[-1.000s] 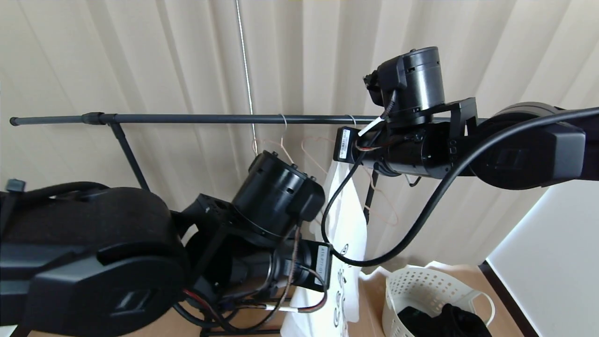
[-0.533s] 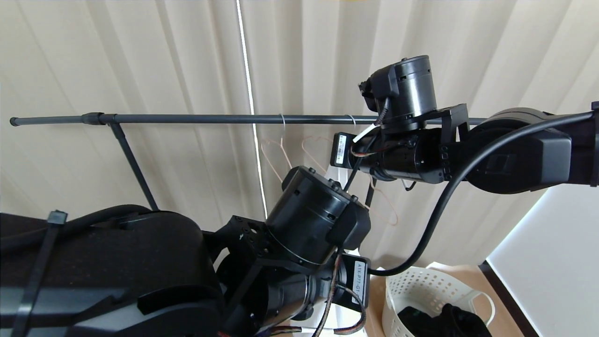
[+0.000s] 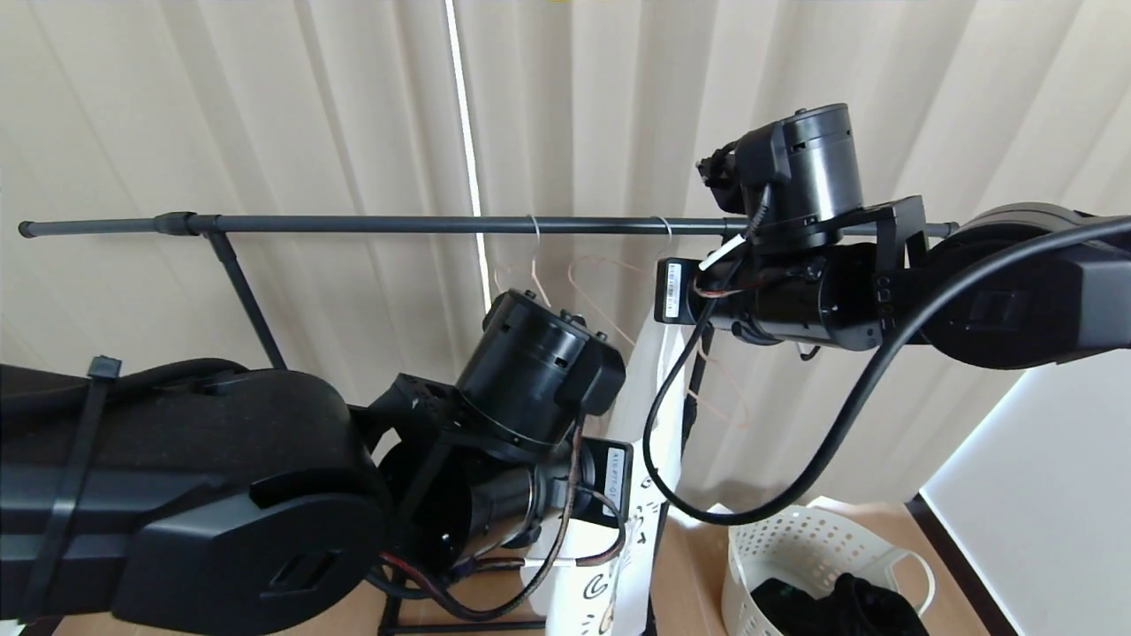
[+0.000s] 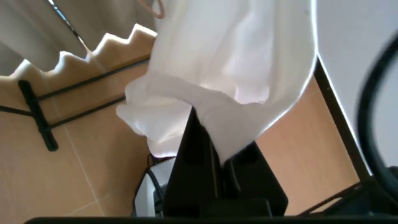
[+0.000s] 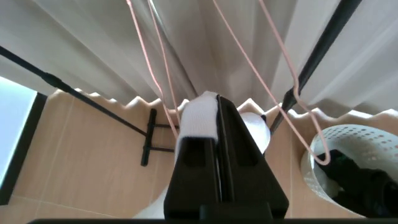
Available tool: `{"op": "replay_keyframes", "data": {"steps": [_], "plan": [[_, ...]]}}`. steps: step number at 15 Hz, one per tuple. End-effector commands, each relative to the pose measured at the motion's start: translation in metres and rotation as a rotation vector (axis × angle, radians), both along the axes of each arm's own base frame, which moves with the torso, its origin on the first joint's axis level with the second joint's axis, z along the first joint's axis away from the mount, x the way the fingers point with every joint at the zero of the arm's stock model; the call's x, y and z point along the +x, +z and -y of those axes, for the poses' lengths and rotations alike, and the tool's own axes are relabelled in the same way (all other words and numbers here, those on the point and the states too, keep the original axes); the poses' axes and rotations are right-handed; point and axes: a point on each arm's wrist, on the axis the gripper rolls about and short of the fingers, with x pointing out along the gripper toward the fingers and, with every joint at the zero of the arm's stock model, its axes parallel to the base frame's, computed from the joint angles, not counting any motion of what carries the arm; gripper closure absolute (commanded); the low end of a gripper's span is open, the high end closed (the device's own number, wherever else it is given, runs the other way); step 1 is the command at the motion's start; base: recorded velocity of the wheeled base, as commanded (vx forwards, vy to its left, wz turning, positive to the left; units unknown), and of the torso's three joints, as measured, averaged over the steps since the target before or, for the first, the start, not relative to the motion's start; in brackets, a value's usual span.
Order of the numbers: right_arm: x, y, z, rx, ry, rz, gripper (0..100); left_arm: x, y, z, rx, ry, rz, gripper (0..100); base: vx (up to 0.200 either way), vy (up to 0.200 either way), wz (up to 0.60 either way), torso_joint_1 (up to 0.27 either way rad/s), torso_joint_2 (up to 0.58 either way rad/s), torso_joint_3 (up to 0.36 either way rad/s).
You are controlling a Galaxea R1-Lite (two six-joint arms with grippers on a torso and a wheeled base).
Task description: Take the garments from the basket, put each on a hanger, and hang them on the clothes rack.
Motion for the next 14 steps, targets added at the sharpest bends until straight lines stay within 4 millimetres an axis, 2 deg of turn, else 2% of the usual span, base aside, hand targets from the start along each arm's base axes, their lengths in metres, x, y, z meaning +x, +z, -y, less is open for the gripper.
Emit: {"op": "replay_keyframes", "data": {"steps": [1, 4, 8, 14], "plan": [[-0.019, 0.009, 0.020, -0.076, -0.005, 0.029, 100, 0.011, 0.006, -0.010, -0.014, 0.045, 0.016, 100, 0.000, 0.000, 0.00, 0.000, 0.00, 0.000], [-0.037, 0.003, 0.034, -0.197, 0.025, 0.029, 100, 0.018, 0.015, -0.018, -0.027, 0.065, 0.044, 100, 0.000, 0.000, 0.00, 0.000, 0.00, 0.000], [-0.061, -0.025, 0.048, -0.438, 0.132, -0.018, 100, 0.023, 0.031, -0.029, -0.047, 0.087, 0.089, 100, 0.000, 0.000, 0.00, 0.000, 0.00, 0.000], [-0.069, -0.029, 0.048, -0.462, 0.149, -0.013, 100, 0.023, 0.031, -0.030, -0.046, 0.089, 0.089, 100, 0.000, 0.000, 0.00, 0.000, 0.00, 0.000]]}}
